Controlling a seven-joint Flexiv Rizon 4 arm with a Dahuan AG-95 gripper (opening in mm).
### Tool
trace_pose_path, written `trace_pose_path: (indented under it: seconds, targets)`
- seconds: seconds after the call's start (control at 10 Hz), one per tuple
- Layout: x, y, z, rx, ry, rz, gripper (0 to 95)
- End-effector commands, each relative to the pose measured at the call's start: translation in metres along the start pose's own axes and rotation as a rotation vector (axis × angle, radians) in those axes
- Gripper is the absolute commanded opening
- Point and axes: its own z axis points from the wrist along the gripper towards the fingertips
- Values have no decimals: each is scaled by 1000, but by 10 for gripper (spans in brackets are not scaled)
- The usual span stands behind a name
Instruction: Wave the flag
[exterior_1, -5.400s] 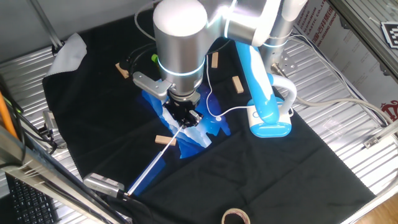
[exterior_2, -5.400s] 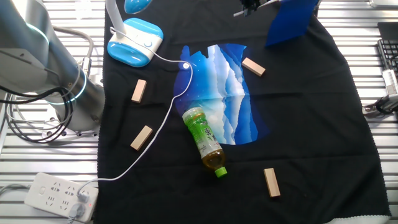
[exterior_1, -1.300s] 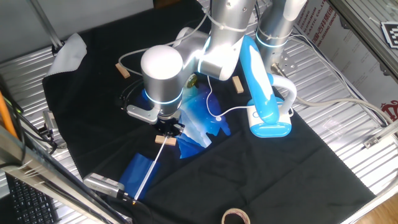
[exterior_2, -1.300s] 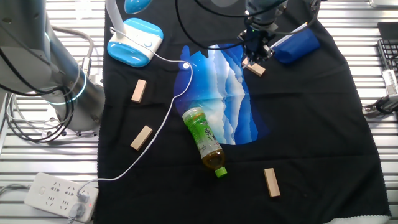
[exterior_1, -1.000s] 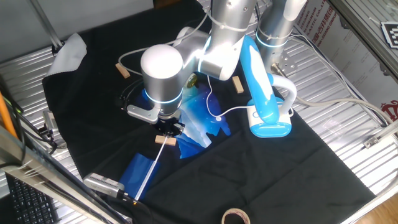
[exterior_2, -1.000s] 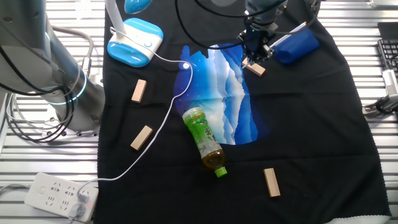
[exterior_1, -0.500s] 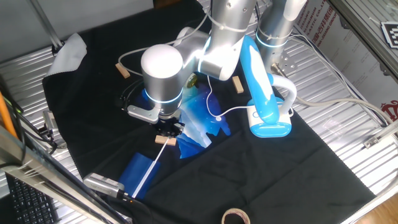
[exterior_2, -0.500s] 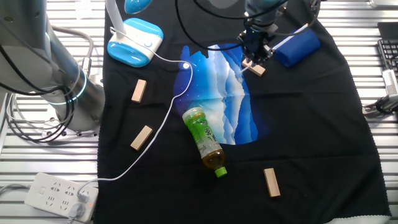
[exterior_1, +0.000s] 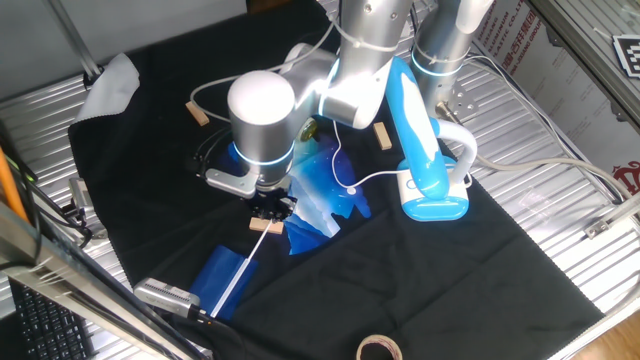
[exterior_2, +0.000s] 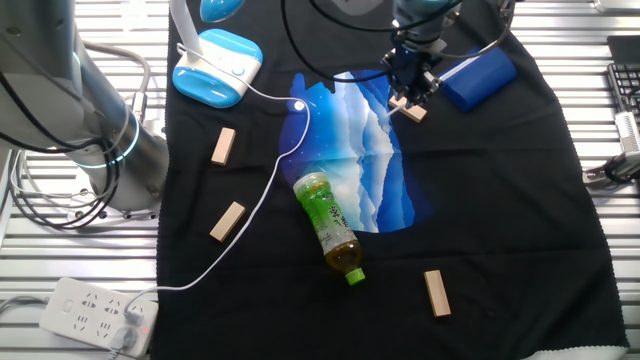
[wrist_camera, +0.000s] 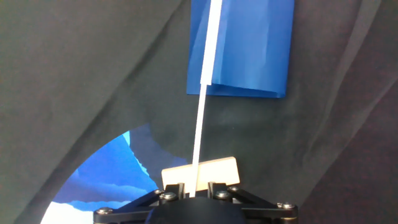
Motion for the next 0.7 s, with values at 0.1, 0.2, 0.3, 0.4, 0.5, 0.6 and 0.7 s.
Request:
trace_pose_path:
  seconds: [0.1, 0.2, 0.3, 0.4, 0.5, 0.6, 0.7]
  targets:
    - [0, 0, 0, -1, -1, 3, 190]
    - [0, 0, 0, -1, -1, 5, 190]
    - [0, 0, 0, -2, -1, 5, 190]
    - [0, 0, -1, -2, 0, 4, 190]
    - [0, 0, -3, -4, -2, 4, 190]
    - [1, 1, -9, -8, -4, 4, 190]
    - [4, -4, -27, -19, 0, 3, 190]
